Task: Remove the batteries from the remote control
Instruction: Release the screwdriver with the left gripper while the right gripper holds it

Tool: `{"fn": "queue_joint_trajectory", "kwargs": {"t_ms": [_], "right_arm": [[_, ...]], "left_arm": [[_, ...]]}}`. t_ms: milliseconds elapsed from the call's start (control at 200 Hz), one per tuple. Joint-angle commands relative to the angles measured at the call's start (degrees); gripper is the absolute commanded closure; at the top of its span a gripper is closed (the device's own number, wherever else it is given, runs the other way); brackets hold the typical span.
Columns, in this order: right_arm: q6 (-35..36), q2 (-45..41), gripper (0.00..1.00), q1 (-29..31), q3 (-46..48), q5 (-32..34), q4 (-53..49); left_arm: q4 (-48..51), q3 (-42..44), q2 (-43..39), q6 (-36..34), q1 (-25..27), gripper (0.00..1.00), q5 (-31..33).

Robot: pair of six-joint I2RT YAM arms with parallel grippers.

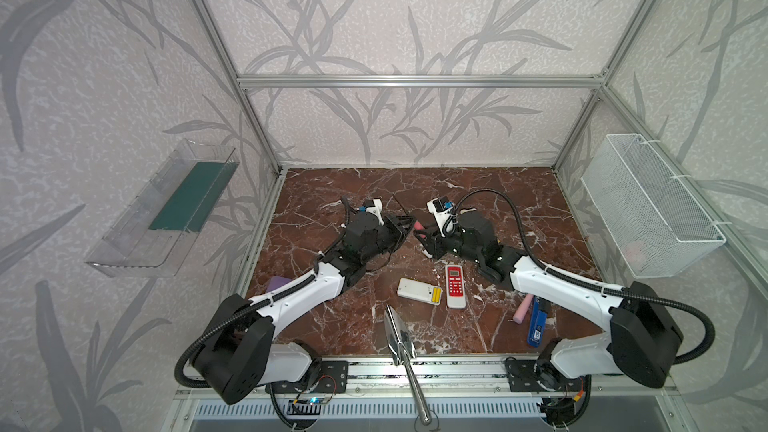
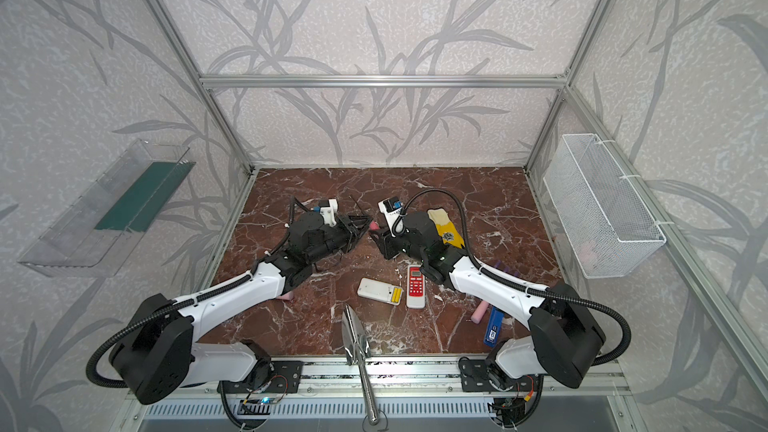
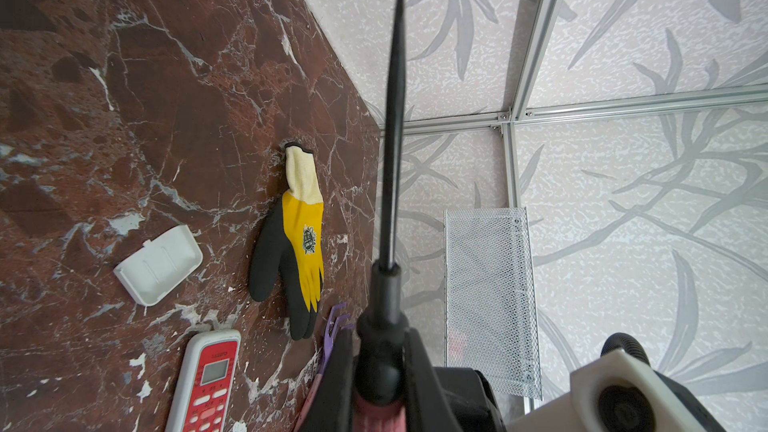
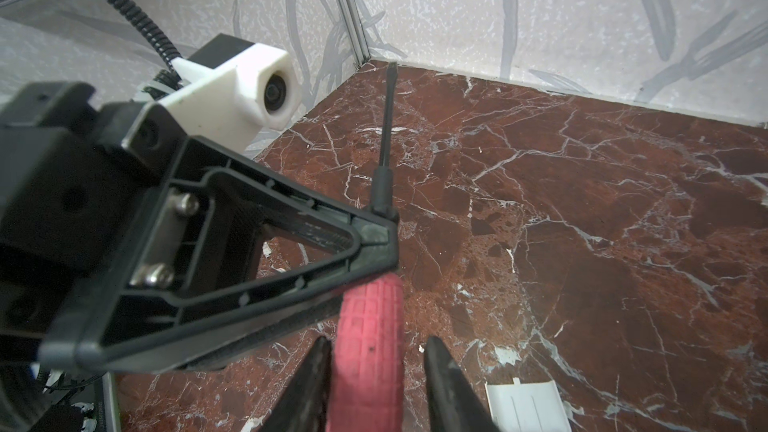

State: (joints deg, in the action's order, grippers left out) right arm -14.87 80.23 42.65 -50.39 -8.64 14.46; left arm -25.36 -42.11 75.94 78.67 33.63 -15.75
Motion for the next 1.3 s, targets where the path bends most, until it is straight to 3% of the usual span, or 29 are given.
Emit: {"fn": "queue_joint_trajectory", "kwargs": {"t_ms": [0,260,515,730,900,1005,1295], "right_arm": [[0.31,0.29,0.63,-0.03,-1.99,-0.46,2.49],[0.31,0.89,0.69,-0.20,-2.43,-0.50,1.54],[-0.16,1.42,0.67,-0.29,-2.12,-0.58,1.92],[0.09,0.91,0.74,-0.38,-1.82,-0.31,2.59],[1.44,0.63,0.85,-0.38,-2.42,-0.50,1.44],[3.18,0.46,0.98,-0.38,-2.69,-0.12,-0.25],[12.22,-3.32,1.00,-0.38,0.38,8.12,-7.48]], "left_arm": [[-2.16,0.71,-0.12,0.78,-0.32,1.00,-0.58],[-3.52,1.06,0.15,1.13,-0.29,1.00,-0.69],[-4.60,1.19,0.18,1.13,-0.32,1.00,-0.68],[-4.60,1.42,0.43,1.04,-0.37,1.00,-0.60],[-4.70,1.46,0.92,0.78,-0.36,1.00,-0.69],[-4.46,1.50,1.31,0.19,-0.44,1.00,-0.93],[-0.34,1.59,0.60,-3.95,-3.62,0.35,-2.70]]}}
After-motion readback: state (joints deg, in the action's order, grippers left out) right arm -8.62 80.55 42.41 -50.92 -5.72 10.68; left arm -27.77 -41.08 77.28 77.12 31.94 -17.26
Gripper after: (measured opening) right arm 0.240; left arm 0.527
